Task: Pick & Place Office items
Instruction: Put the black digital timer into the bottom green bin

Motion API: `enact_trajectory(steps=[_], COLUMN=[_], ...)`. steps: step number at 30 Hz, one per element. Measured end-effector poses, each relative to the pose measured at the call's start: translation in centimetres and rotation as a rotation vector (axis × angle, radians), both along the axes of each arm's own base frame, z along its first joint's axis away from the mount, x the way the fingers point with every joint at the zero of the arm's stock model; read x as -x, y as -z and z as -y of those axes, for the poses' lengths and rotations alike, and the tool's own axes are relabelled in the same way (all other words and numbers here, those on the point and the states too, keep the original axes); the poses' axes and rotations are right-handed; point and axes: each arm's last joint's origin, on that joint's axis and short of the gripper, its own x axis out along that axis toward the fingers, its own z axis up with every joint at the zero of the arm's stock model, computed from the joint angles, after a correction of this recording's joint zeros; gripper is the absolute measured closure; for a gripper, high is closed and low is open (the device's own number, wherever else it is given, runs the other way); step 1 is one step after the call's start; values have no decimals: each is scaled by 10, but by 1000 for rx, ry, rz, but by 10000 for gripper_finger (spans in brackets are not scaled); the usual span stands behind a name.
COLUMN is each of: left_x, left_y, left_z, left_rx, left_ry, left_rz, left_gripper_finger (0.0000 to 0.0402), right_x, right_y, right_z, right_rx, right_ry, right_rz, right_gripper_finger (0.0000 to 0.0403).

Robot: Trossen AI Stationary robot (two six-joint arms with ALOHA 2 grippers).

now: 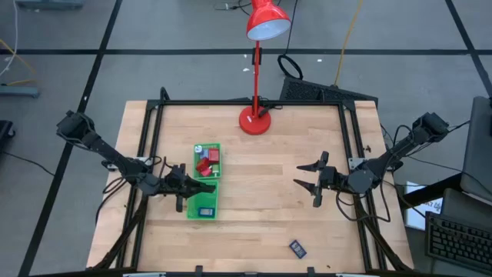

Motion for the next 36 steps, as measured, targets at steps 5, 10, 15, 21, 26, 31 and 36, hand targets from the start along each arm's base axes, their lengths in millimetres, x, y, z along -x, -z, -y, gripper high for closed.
enact_trajectory(steps=[5, 10, 15, 21, 26, 31, 36], left_x=[0, 3, 6, 8, 9, 9, 9], left_y=[1, 7, 14, 20, 24, 24, 24], left_z=[1, 3, 2, 1, 0, 0, 0], left_rx=[-15, -19, 13, 67, 117, 134, 135], left_ry=[26, 38, 4, -17, -32, -38, -38], left_rz=[-12, -66, -129, -182, -227, -231, -230], left_gripper_finger=[339, 339, 339, 339, 339, 339, 339], right_x=[0, -1, -3, -3, -3, -3, -3], right_y=[0, 2, 4, 4, 4, 4, 4], right_z=[0, -1, -2, -2, -2, -2, -2], right_rx=[0, 7, 15, 14, 14, 14, 14], right_ry=[0, 0, 1, 2, 3, 4, 4], right_rz=[0, -9, -22, -20, -20, -20, -20], right_gripper_finger=[200, 202, 202, 202, 202, 202, 202])
